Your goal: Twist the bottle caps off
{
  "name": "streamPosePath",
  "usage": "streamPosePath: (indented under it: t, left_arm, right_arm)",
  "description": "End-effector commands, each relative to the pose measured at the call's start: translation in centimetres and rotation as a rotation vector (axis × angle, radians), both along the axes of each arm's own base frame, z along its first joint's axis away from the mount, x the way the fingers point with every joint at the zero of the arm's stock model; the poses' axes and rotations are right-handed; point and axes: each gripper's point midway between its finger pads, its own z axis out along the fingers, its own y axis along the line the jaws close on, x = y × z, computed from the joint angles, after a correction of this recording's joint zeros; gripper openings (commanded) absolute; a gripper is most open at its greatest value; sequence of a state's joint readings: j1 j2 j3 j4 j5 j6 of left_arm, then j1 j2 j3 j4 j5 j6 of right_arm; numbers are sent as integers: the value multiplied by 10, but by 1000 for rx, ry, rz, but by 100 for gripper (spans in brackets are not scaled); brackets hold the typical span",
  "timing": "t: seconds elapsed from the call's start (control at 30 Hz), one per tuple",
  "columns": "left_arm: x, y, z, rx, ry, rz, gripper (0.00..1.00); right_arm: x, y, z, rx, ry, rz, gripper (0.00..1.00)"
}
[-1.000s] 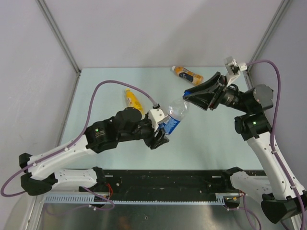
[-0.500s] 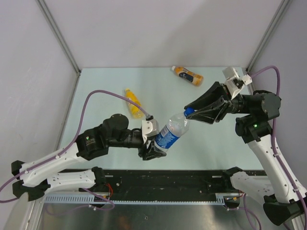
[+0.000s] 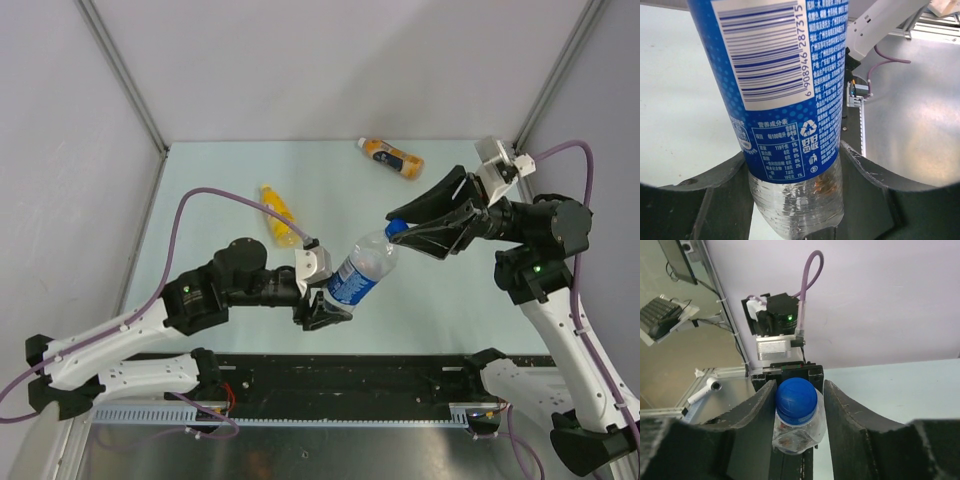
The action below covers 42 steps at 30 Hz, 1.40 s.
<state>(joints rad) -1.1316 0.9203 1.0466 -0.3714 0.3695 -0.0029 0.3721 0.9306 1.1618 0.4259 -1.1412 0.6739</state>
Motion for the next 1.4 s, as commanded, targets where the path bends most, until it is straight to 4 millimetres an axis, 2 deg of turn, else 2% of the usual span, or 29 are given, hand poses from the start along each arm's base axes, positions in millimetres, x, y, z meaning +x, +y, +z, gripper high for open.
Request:
streamPosePath:
  t: [0.0,0.17,0.27,0.43,0.67,0.77,0.87,1.17,1.37]
  left_arm:
    - [0,-6,44,-169,-191,-44,0]
    - [20,-7,25,-115,-197,49,0]
    - [28,-8,12,-80,-198,80,0]
    - [45,-11,-3,-23,-208,141,0]
    - [70,-4,-6,-1,-213,234,0]
    - [85,2,-9,22,-227,298,0]
    - [100,8,-12,51,-248,373,0]
    - [141,20,-25,166,-314,521,0]
    - [162,19,-30,185,-266,531,0]
  right_arm:
    - [35,-4,6,73,100,-154,54]
    - [40,-10,15,113,107,-202,90]
    - [44,-12,18,127,115,-225,98]
    - [47,-13,22,147,120,-225,99]
    - [53,-13,23,159,135,-236,99]
    - [61,-14,24,174,153,-268,99]
    - [77,-17,23,199,204,-332,99]
    - [125,-21,-3,203,406,-485,99]
    - [151,-27,-33,159,525,-597,99]
